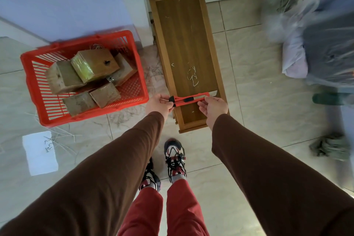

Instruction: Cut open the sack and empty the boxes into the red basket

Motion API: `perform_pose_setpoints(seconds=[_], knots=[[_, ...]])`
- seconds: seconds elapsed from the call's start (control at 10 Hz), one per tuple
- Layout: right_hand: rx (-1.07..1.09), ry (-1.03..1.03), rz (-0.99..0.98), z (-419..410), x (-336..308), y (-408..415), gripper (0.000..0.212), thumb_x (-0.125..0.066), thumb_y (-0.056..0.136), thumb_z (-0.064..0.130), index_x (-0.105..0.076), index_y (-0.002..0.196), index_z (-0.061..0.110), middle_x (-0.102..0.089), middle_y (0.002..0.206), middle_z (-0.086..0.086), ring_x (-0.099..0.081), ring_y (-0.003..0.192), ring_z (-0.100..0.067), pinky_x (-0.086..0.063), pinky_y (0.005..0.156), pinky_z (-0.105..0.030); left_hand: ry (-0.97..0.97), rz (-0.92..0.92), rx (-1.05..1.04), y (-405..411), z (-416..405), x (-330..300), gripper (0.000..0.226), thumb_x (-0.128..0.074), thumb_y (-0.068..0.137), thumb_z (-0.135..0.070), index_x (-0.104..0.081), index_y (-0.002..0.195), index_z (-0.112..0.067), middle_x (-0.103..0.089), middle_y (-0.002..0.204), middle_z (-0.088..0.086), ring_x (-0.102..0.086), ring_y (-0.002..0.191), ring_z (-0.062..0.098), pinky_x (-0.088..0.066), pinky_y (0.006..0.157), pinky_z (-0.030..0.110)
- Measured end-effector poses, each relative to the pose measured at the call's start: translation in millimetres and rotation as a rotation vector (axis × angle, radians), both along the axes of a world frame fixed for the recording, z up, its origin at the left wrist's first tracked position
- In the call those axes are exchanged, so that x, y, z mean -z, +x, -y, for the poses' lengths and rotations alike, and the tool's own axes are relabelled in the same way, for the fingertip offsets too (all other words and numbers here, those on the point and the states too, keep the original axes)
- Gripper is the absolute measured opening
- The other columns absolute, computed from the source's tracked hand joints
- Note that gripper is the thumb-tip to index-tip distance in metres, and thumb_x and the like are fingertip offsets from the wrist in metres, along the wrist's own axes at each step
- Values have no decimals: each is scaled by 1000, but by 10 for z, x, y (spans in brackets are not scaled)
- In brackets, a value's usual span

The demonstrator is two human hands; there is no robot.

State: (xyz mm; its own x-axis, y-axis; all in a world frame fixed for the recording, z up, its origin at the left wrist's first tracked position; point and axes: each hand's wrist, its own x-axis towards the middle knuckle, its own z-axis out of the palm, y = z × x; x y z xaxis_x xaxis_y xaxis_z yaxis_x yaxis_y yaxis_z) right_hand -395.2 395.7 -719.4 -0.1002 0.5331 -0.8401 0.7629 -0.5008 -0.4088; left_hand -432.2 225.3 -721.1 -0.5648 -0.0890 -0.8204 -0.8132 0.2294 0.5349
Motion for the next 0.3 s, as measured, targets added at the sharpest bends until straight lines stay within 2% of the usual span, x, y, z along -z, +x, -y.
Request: perform_pose_setpoints(seconds=[0.1, 0.2, 0.3], knots=[[-24, -18, 38, -25, -18, -9, 11, -73, 98, 24, -71, 107, 17, -80, 90, -5, -80, 73, -12, -66, 64, -25, 12, 4, 15, 18, -9, -29, 22, -63, 88, 12, -60, 93, -9, -67, 86, 12, -73, 92, 31, -61, 89, 43], [-54, -25, 83, -47, -68, -20, 12, -73, 98, 27, -70, 91, 18, -78, 86, -4, -78, 74, -11, -65, 66, -23, -8, 24, 27, 59, 3, -71, 24, -63, 87, 12, -60, 98, -9, -64, 79, 9, -70, 84, 29, -60, 91, 47], [-99, 20, 114, -46, -205, -24, 20, -72, 99, 29, -65, 82, 21, -74, 83, -3, -74, 73, -10, -60, 59, -19, -66, 37, 40, 98, 64, -139, 24, -61, 86, 9, -61, 103, -8, -58, 75, 7, -63, 77, 26, -59, 92, 51]])
